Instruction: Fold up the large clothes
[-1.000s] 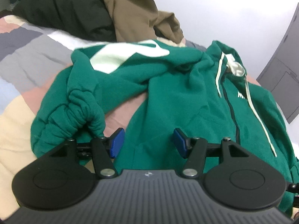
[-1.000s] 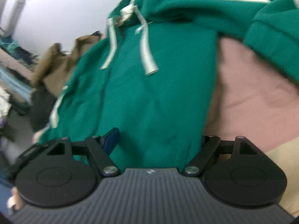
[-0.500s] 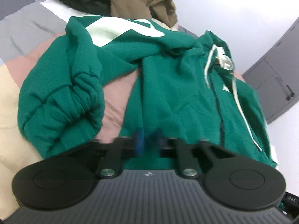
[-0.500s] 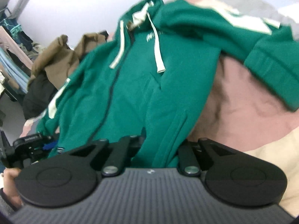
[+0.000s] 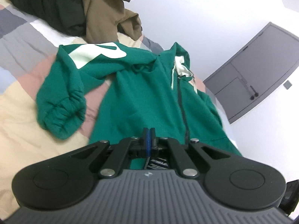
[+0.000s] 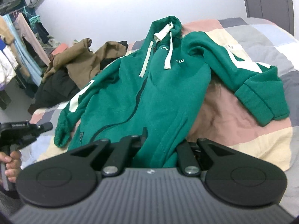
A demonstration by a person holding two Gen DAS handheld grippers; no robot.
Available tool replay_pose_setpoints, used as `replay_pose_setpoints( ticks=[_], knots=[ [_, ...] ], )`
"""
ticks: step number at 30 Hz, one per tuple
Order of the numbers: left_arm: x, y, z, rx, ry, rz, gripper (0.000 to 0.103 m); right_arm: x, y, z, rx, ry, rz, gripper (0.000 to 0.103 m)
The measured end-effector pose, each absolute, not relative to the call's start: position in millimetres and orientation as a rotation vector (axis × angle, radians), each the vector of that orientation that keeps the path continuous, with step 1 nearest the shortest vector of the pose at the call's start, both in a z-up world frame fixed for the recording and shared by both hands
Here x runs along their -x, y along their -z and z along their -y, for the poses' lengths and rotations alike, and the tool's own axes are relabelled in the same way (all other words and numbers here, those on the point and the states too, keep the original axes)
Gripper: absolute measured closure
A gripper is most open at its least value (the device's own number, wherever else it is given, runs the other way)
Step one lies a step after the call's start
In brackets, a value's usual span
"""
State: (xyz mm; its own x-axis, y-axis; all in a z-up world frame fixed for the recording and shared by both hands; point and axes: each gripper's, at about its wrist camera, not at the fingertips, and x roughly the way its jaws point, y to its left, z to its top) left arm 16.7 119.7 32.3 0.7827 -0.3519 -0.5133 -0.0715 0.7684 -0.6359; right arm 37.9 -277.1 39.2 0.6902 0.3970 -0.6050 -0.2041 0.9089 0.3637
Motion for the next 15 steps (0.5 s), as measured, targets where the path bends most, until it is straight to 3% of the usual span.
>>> replay_pose_setpoints(
  ticks=[7, 8, 9, 11, 15],
  knots=[
    [-38, -4, -118, 0.652, 0.122, -0.759, 0.099, -45, -20, 282, -0.337, -0.297, -0.814, 0.092],
    [-45, 2, -116, 0.642, 0.120, -0.779, 0.089, -43, -18, 282, -0.342, -0.300, -0.817, 0.092],
    [-51, 7, -113, 0.626, 0.113, -0.800, 0.067, -41, -15, 284, -0.343, -0.301, -0.819, 0.092],
    [-59, 11, -106, 0.559, 0.093, -0.806, 0.046, -43, -11, 285, -0.345, -0.301, -0.824, 0.092],
    [-74, 20, -89, 0.395, 0.069, -0.838, 0.040, -47, -3, 288, -0.349, -0.293, -0.839, 0.091]
  ],
)
